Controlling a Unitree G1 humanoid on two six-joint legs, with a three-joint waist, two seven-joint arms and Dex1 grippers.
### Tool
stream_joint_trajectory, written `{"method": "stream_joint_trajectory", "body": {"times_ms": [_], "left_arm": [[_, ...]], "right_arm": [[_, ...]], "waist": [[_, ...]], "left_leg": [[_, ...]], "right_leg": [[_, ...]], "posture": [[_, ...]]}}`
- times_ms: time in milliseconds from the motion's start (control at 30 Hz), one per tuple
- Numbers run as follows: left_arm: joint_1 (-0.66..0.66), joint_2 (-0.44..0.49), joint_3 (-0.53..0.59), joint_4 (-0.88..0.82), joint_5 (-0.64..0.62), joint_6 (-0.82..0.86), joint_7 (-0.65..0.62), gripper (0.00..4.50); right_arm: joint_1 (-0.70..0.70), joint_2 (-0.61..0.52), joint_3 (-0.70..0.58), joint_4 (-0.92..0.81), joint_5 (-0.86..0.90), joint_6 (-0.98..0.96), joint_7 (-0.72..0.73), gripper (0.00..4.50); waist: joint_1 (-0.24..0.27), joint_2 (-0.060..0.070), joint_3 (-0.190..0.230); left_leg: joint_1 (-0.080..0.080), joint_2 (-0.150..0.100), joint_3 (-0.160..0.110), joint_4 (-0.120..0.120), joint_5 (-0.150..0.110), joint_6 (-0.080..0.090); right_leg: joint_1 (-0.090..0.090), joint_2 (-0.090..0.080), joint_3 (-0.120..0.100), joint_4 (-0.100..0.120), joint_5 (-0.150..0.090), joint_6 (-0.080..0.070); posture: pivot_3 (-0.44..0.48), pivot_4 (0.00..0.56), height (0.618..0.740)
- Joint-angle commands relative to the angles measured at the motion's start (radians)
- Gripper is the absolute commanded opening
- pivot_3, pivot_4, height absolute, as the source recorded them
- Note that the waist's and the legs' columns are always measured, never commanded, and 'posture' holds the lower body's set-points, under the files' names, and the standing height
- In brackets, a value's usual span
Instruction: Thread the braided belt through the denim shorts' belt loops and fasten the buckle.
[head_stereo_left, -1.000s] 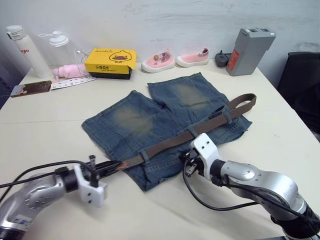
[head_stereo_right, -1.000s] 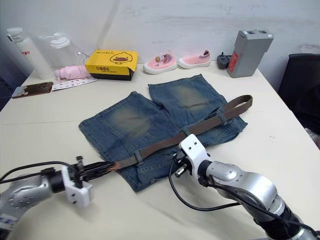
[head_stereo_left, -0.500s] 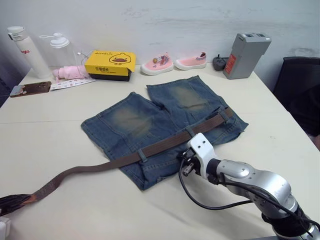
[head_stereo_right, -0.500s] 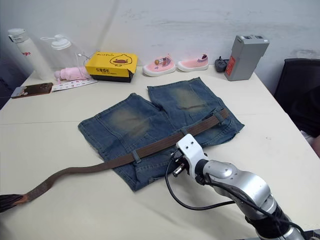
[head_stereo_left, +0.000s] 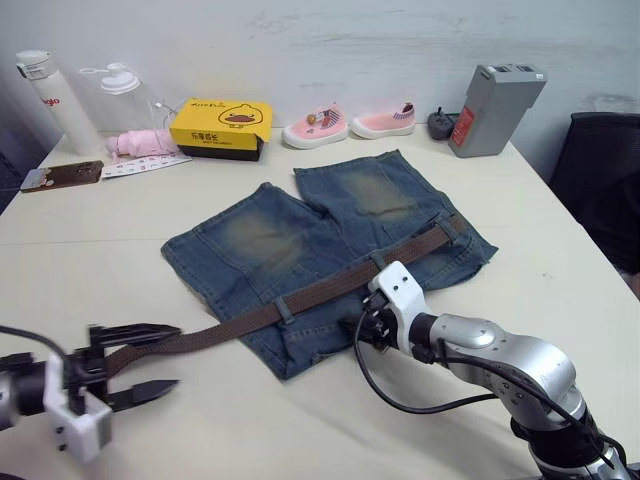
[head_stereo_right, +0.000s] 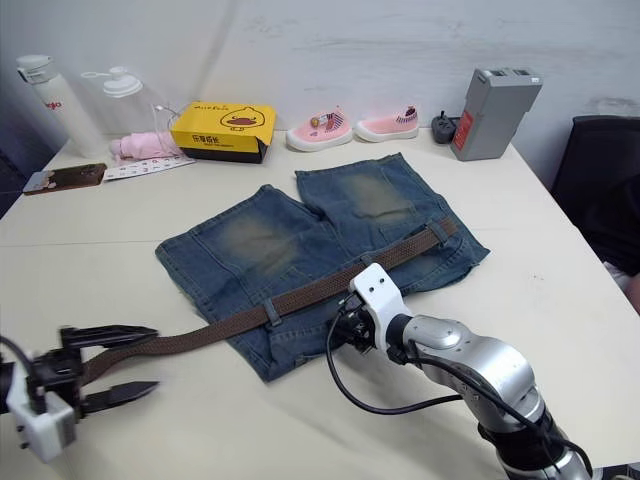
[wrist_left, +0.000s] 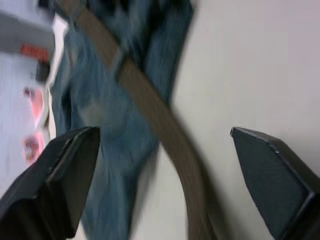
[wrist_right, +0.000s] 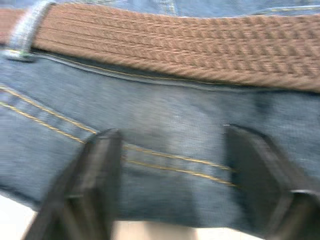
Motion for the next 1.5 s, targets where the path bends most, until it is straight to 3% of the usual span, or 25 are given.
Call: {"method": "stream_joint_trajectory", "body": {"times_ms": [33,167,300,500,633,733,867,967,1067,1233,1333,1500], "left_arm": [[-0.185,-0.066,-0.169,-0.227,-0.247,0.337,-0.18,4.31],[-0.459,-0.289,-0.352,-0.263,-0.299,0.602,-0.392,4.31],[-0.6,-0.481,-0.466,-0.228,-0.344,0.8,-0.588,4.31],[-0.659,-0.579,-0.494,-0.183,-0.289,0.97,-0.733,4.31],[-0.697,-0.622,-0.485,-0.089,-0.11,0.926,-0.704,4.31],[-0.75,-0.629,-0.466,0.042,0.022,0.806,-0.656,3.62],[-0.813,-0.59,-0.424,0.185,0.098,0.739,-0.621,2.13],[-0.836,-0.555,-0.404,0.29,0.129,0.639,-0.628,2.13],[-0.875,-0.481,-0.364,0.466,0.099,0.444,-0.704,2.13],[-0.944,-0.464,-0.356,0.642,0.1,0.274,-0.772,2.13],[-0.975,-0.464,-0.349,0.727,0.132,0.222,-0.772,2.08],[-0.993,-0.459,-0.333,0.793,0.155,0.182,-0.75,2.08]], "right_arm": [[-0.01,-0.005,-0.118,-0.001,0.05,0.072,0.018,4.49],[-0.04,-0.036,-0.302,-0.036,0.209,0.149,0.087,4.49],[-0.084,-0.088,-0.432,-0.061,0.371,0.207,0.127,4.49],[-0.116,-0.128,-0.479,-0.049,0.447,0.216,0.093,4.49],[-0.113,-0.179,-0.475,-0.045,0.415,0.199,0.076,4.49],[-0.078,-0.289,-0.4,-0.05,0.263,0.12,0.1,4.5],[0.017,-0.518,-0.228,-0.021,-0.045,-0.159,0.224,4.5],[0.073,-0.615,-0.152,0.034,-0.224,-0.388,0.317,4.5],[0.072,-0.703,-0.012,0.142,-0.513,-0.758,0.408,4.5],[-0.048,-0.616,0.147,0.396,-0.794,-1.045,0.454,4.5],[-0.096,-0.55,0.177,0.503,-0.855,-1.098,0.494,3.24],[-0.123,-0.457,0.184,0.565,-0.856,-1.065,0.59,0.75]], "waist": [[0.004,0.003,0.002],[0.004,0.012,0.008],[-0.002,0.011,0.007],[-0.003,0.011,0.008],[0.005,0.012,0.009],[0.012,0.013,0.009],[0.032,0.017,0.012],[0.024,0.018,0.013],[0.0,0.02,0.013],[-0.022,0.017,0.011],[-0.022,0.011,0.007],[-0.023,0.005,0.003]], "left_leg": [[0.0,0.0,-0.001,0.0,0.0,0.0],[0.0,-0.006,-0.001,0.001,0.001,0.0],[-0.001,-0.005,0.0,0.0,0.002,0.0],[-0.001,-0.001,0.0,-0.002,0.001,0.0],[-0.002,-0.001,0.002,-0.002,0.002,-0.001],[-0.001,-0.001,0.001,-0.002,0.003,-0.001],[-0.001,-0.005,0.003,-0.002,0.006,0.001],[0.002,-0.005,0.004,-0.002,0.008,0.003],[0.003,-0.002,0.004,-0.003,0.008,0.003],[0.001,0.002,0.008,-0.005,0.007,0.001],[0.0,0.002,0.012,-0.003,0.007,0.001],[0.0,0.003,0.011,-0.001,0.007,0.001]], "right_leg": [[0.0,0.001,0.0,-0.001,0.0,0.0],[0.0,-0.001,0.002,-0.002,0.001,0.0],[0.003,-0.002,0.002,-0.007,0.003,0.0],[0.003,-0.003,0.002,-0.017,0.006,0.005],[0.003,-0.004,0.003,-0.022,0.009,0.006],[0.007,-0.003,0.003,-0.026,0.01,0.003],[0.01,-0.004,0.003,-0.031,0.012,0.003],[0.014,-0.003,0.002,-0.034,0.015,0.002],[0.013,-0.003,0.002,-0.032,0.016,0.005],[0.003,-0.002,0.0,-0.025,0.017,0.01],[-0.001,-0.003,0.001,-0.021,0.018,0.012],[-0.002,-0.002,0.0,-0.015,0.018,0.012]], "posture": [[0.0,0.15,0.618],[0.0,0.15,0.618],[0.0,0.15,0.618],[0.0,0.15,0.618],[0.0,0.15,0.618],[0.0,0.15,0.618],[0.0,0.15,0.618],[0.0,0.15,0.618],[0.0,0.15,0.618],[0.0,0.15,0.618],[0.0,0.15,0.618],[0.0,0.15,0.618]]}}
